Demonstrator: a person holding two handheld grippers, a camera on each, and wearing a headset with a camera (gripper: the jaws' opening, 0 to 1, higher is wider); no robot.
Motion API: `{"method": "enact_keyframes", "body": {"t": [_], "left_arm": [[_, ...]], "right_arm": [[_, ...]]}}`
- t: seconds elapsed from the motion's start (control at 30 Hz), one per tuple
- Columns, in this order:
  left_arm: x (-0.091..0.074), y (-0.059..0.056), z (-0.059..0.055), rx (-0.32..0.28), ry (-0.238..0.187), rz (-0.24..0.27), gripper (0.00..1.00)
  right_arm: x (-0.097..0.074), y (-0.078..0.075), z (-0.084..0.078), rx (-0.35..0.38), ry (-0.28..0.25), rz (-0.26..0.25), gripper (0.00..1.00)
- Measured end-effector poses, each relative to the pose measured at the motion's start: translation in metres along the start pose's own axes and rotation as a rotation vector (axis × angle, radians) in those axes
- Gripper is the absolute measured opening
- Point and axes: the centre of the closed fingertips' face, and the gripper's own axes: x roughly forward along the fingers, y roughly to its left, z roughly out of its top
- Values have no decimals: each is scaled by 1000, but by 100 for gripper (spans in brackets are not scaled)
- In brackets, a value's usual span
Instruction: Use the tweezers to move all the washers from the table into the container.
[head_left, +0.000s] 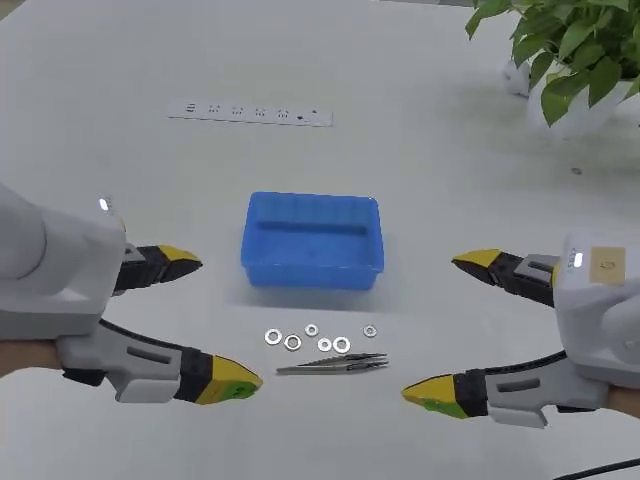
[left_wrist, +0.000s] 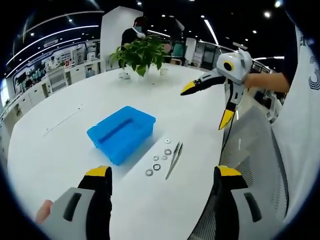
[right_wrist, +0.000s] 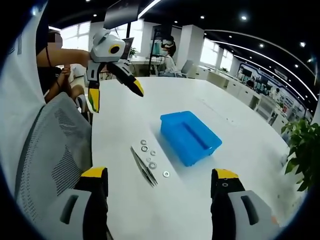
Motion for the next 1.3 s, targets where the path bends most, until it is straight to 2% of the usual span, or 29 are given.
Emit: {"method": "enact_keyframes", "body": {"t": [0.13,0.23,0.33,0.43,0.5,0.57,0.7,0.83,0.9,0.93,1.0,1.17,1.3], "left_arm": [[1,0,-3,3,0,1,86],[4,-2,-8,5,3,-3,82],[12,-7,-15,2,12,-24,77],[22,-10,-26,-45,43,-38,71],[29,-11,-30,-49,52,-41,67],[36,-15,-34,-48,72,-61,63],[50,-17,-39,-1,94,-81,63],[60,-17,-39,1,96,-103,57],[66,-16,-43,9,112,-111,52],[69,-18,-47,8,133,-123,49],[73,-19,-47,17,130,-129,48],[85,-19,-49,17,144,-146,42],[91,-21,-51,26,159,-160,42]], "right_arm": [[1,-1,-3,9,7,2,84],[5,0,-3,34,-7,9,80],[13,5,-5,38,-5,25,73],[23,14,-9,21,11,66,64],[32,24,-13,17,33,113,59],[41,29,-21,-14,77,149,51],[60,35,-27,-38,114,198,47],[70,34,-32,-65,143,229,42],[75,34,-34,-75,154,245,37],[78,33,-36,-84,170,255,34],[83,33,-42,-106,203,276,31],[94,38,-48,-128,236,325,25],[100,42,-53,-161,270,358,22]]}}
